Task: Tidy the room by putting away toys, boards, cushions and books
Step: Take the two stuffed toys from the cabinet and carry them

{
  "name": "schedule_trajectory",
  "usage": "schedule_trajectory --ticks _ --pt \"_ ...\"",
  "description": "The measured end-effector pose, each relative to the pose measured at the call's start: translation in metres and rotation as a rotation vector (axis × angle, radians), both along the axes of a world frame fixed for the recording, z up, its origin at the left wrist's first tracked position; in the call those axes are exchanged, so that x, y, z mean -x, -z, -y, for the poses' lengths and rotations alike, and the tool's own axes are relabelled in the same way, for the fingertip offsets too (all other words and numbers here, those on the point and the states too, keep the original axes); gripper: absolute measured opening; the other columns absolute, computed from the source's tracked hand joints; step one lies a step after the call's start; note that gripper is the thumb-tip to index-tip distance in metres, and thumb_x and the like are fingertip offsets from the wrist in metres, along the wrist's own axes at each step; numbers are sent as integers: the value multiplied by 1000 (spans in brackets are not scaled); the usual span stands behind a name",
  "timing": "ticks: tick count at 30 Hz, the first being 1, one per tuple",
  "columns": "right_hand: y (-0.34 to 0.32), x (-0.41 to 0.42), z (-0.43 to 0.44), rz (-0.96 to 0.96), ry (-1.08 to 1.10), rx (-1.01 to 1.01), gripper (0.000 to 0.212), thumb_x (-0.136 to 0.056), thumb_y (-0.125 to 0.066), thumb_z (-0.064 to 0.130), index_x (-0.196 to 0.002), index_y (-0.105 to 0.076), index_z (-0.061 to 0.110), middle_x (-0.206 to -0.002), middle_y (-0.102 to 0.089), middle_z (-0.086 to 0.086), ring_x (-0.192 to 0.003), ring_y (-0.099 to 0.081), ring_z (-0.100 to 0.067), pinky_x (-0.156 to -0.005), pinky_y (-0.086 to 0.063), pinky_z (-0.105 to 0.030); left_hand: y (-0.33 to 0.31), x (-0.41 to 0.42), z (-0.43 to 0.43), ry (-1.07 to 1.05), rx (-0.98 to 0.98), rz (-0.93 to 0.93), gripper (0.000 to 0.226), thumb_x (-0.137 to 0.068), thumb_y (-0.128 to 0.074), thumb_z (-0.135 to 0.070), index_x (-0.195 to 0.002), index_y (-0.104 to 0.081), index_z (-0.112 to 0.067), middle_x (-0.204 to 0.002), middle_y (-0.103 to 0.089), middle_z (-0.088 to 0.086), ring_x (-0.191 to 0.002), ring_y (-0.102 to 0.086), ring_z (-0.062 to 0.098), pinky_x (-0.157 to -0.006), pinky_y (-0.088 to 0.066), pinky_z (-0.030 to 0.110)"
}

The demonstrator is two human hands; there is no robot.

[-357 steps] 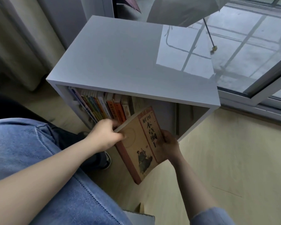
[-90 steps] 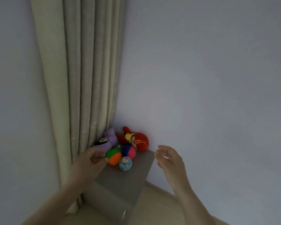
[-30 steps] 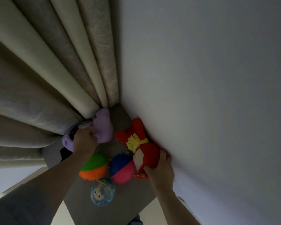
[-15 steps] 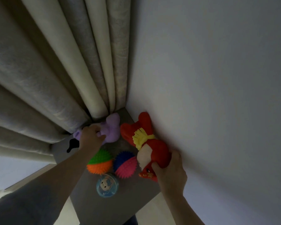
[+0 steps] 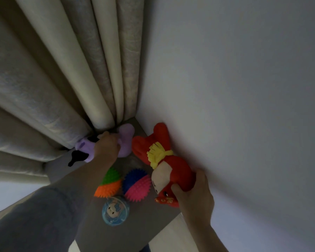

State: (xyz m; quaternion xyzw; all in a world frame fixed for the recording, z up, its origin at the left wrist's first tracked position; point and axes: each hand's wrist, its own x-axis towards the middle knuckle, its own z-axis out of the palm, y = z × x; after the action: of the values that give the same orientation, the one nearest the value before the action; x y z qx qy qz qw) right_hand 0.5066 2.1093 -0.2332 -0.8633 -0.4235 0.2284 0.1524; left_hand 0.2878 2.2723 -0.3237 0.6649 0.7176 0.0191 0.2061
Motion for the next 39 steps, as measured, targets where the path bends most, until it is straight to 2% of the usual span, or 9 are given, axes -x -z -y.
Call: schedule_trajectory --ticks 4,8,11,15,21,25,30,33,39 --pt "-6 -3 2 -26 3 -16 63 -70 -74 44 -123 -42 31 -113 -58 11 -86 -59 -14 -79 -58 -33 -5 15 1 -9 -85 73 24 -90 -52 -2 -108 -62 11 -107 -62 31 -102 -54 42 -87 -35 43" --pt "-21 -5 4 -94 23 -61 61 -70 -76 41 -120 -42 33 -111 -58 10 -87 -60 -16 -78 -58 -38 -50 39 26 -71 -246 184 30 -75 -50 -16 -89 -65 5 -83 -63 29 -78 -58 42 -66 -43 42" --pt "-40 -5 3 -152 26 -91 62 -69 -78 37 -121 -44 29 -112 -58 6 -88 -59 -19 -79 -56 -38 -91 47 57 -108 -282 257 17 -74 -56 -15 -84 -63 -3 -75 -55 13 -73 -55 35 -59 -33 31" --pt "-76 2 -11 -230 -28 -169 60 -72 -78 33 -121 -46 24 -114 -60 -1 -91 -58 -23 -81 -51 -35 -140 52 97 -264 -388 309 21 -69 -57 -20 -83 -64 -6 -72 -54 6 -70 -47 22 -60 -27 29" --pt "-118 32 -32 -292 -233 -316 60 -74 -76 35 -123 -44 24 -109 -55 5 -92 -58 -20 -77 -54 -35 -198 77 153 -444 -505 319 24 -66 -52 -24 -78 -63 -7 -70 -57 8 -67 -49 25 -54 -29 29" --pt "-143 63 -24 -343 -359 -359 58 -76 -75 31 -124 -44 21 -108 -53 6 -92 -55 -17 -76 -48 -31 -228 104 194 -587 -619 299 9 -76 -65 -16 -83 -66 -10 -77 -60 6 -72 -54 24 -58 -34 29" --pt "-169 119 10 -418 -551 -393 56 -76 -75 29 -123 -46 19 -108 -55 5 -92 -56 -17 -63 -42 -22 -244 151 274 -788 -689 304 6 -79 -66 -10 -85 -64 -13 -81 -59 5 -72 -56 23 -62 -36 30" --pt "-184 166 42 -467 -672 -383 57 -76 -75 32 -123 -45 21 -109 -56 4 -94 -56 -17 -71 -45 -29 -255 184 337 -907 -735 294 8 -80 -65 -11 -84 -62 -17 -79 -59 2 -72 -56 22 -58 -37 30" --pt "-193 257 149 -495 -897 -331 50 -75 -73 38 -115 -45 26 -107 -59 5 -91 -60 -17 -68 -49 -30 -275 245 492 -1047 -796 168 6 -81 -64 -12 -82 -62 -18 -78 -57 -1 -73 -56 22 -62 -42 34"
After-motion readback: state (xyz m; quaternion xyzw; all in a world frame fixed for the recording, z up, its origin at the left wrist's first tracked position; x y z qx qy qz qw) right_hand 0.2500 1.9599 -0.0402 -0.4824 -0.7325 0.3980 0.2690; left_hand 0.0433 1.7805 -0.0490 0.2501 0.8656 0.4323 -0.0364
